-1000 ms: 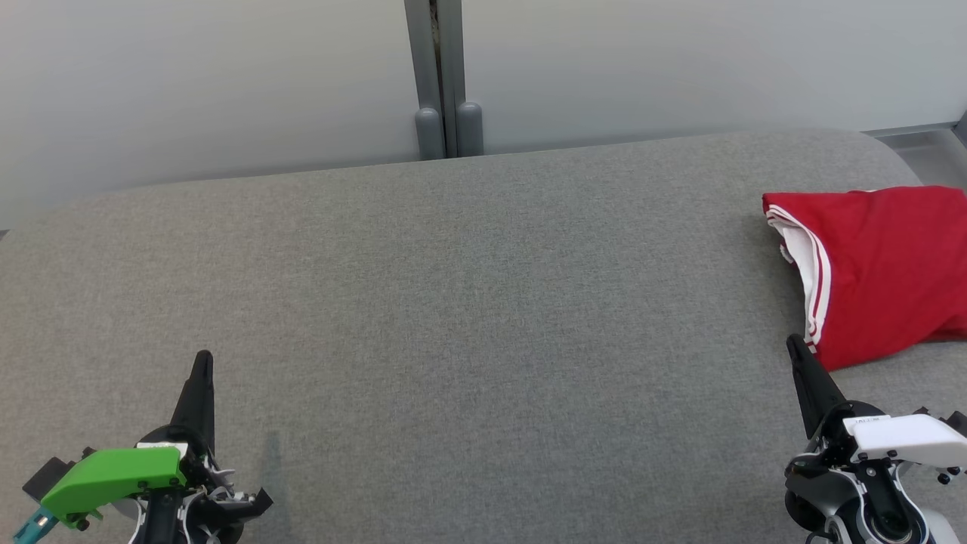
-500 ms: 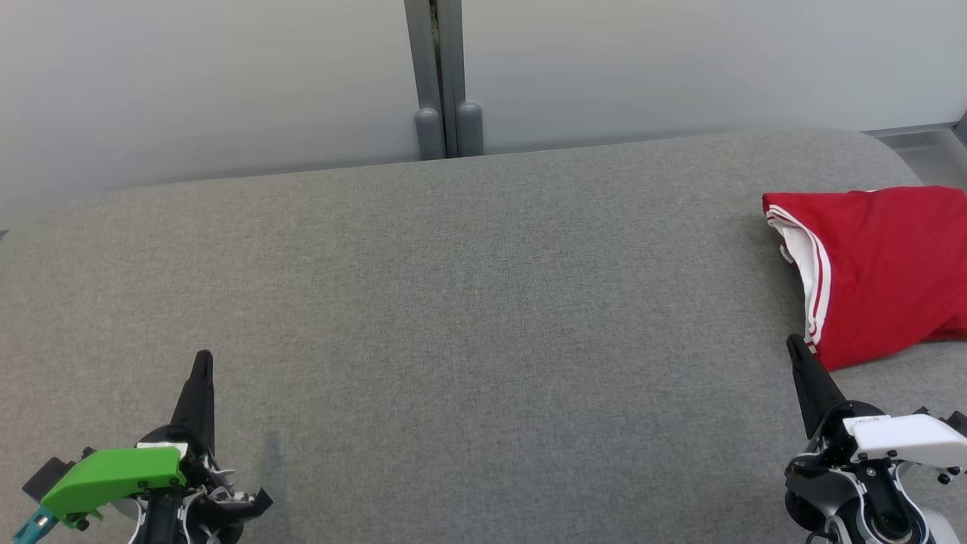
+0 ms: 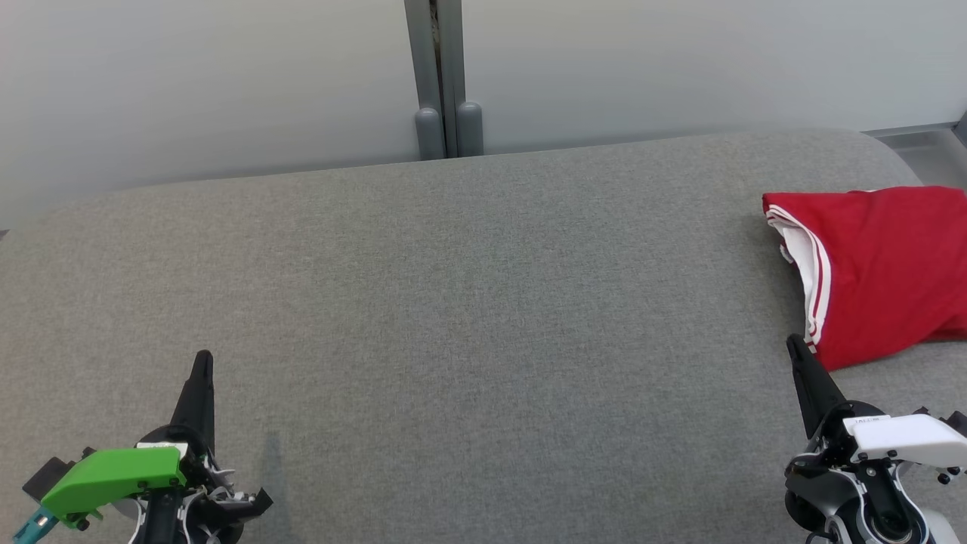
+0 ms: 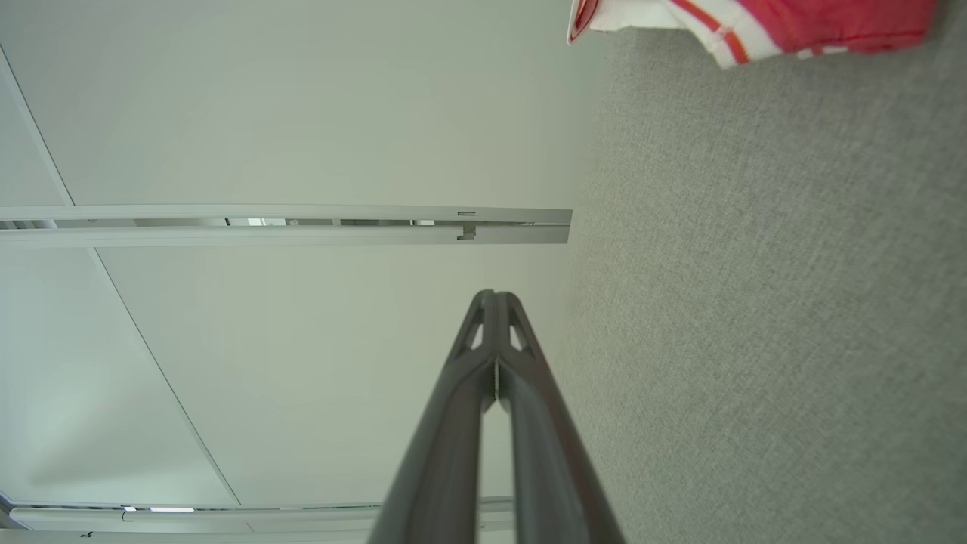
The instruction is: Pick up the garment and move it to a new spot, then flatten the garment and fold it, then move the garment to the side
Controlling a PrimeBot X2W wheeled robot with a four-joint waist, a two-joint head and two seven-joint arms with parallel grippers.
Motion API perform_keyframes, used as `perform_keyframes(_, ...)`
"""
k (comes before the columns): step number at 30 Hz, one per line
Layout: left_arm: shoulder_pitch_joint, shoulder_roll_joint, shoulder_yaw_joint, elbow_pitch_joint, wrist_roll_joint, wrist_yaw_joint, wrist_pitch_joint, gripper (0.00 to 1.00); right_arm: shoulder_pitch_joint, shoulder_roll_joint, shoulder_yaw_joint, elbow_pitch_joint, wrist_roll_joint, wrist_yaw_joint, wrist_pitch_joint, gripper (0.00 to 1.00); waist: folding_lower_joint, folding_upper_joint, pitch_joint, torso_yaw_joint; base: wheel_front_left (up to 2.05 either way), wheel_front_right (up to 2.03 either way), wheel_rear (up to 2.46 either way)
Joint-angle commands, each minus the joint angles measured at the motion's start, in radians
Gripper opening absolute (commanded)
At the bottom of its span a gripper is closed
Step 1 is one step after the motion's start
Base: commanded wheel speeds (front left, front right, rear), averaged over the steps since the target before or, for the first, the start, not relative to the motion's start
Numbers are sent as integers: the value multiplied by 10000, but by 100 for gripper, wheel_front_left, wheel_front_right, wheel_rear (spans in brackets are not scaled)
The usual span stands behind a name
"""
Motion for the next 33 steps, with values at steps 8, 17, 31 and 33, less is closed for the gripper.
perform_keyframes(8,-104,55,19,-17,-35,-46,30,0,-88,-56,-20,-37,36,0,27,0,0,0,0,0,0,0,0)
perform_keyframes(17,-104,55,19,-16,-35,-47,30,0,-88,-56,-20,-37,36,0,26,0,0,0,0,0,0,0,0)
perform_keyframes(31,-103,55,18,-17,-36,-47,30,0,-88,-56,-19,-37,36,0,26,0,0,0,0,0,0,0,0)
perform_keyframes(33,-103,55,18,-17,-36,-47,29,0,-88,-56,-19,-37,36,0,26,0,0,0,0,0,0,0,0)
